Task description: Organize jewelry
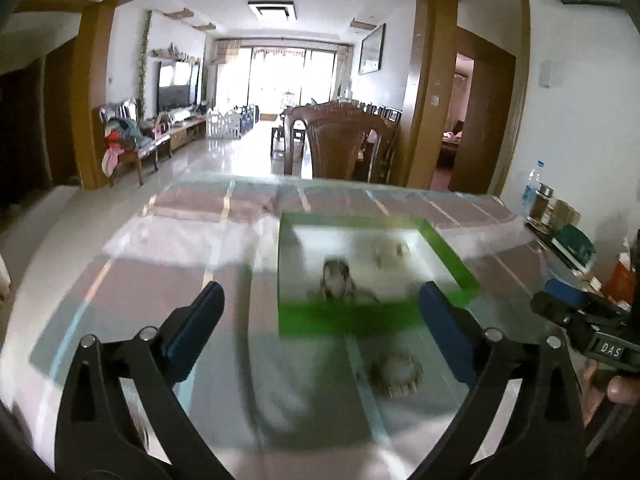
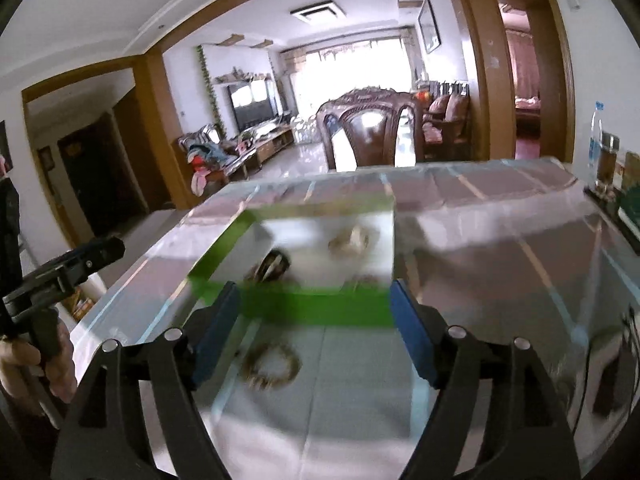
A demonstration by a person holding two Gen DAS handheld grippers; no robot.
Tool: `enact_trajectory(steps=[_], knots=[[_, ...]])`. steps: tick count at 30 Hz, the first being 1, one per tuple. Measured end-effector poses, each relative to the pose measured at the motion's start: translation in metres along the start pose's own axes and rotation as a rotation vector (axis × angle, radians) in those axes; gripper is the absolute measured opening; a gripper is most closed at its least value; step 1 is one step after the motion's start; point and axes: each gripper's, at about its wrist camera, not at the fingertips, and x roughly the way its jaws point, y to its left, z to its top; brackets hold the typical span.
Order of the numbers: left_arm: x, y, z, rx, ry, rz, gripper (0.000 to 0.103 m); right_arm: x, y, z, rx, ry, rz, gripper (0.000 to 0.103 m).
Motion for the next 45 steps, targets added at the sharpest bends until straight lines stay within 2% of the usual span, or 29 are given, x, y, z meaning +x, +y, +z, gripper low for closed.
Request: enact_trajectory(steps=[6, 8, 11, 17, 24, 31, 35, 37, 38, 42, 45], knots=[[-0.028, 0.002, -0.077, -0.032, 0.071, 0.025, 0.097, -0.013, 0.028, -0.051, -0.060, 0.056, -0.012, 0.076], [-0.028, 0.004, -0.088, -0.047, 0.099, 0.014, 0.097, -0.012, 0.030, -0.060, -0.054, 0.079, -0.009, 0.076], [-0.029, 0.004, -0.093, -0.031, 0.122, 0.011, 0.097, -0.014, 0.033, -0.062, -0.055, 0.078, -0.013, 0.076], [-0.038, 0.003, -0.083, -0.001, 0.098, 0.009, 0.097, -0.014, 0.041, -0.060, -0.076, 0.065, -0.029, 0.076], [-0.024, 0.003, -0.079, 0.021, 0.112, 0.011, 0.096, 0.019, 0.042, -0.058, -0.118, 0.114, -0.073, 0.076], [-0.008, 0.014, -0.081, 0.004, 0.134, 0.023, 0.096, 0.097, 0.041, -0.053, -0.166, 0.253, -0.097, 0.053], [0.003, 0.017, -0.081, 0.009, 0.145, 0.031, 0.096, 0.137, 0.041, -0.058, -0.174, 0.322, -0.100, 0.047], [0.009, 0.020, -0.080, 0.007, 0.153, 0.038, 0.096, 0.149, 0.041, -0.062, -0.176, 0.352, -0.099, 0.039], [0.011, 0.021, -0.079, 0.005, 0.155, 0.039, 0.096, 0.153, 0.042, -0.064, -0.179, 0.360, -0.100, 0.038], [0.021, 0.023, -0.077, 0.007, 0.165, 0.045, 0.096, 0.156, 0.044, -0.064, -0.189, 0.357, -0.104, 0.008], [0.027, 0.022, -0.077, 0.009, 0.173, 0.044, 0.096, 0.153, 0.046, -0.065, -0.199, 0.357, -0.088, 0.008]])
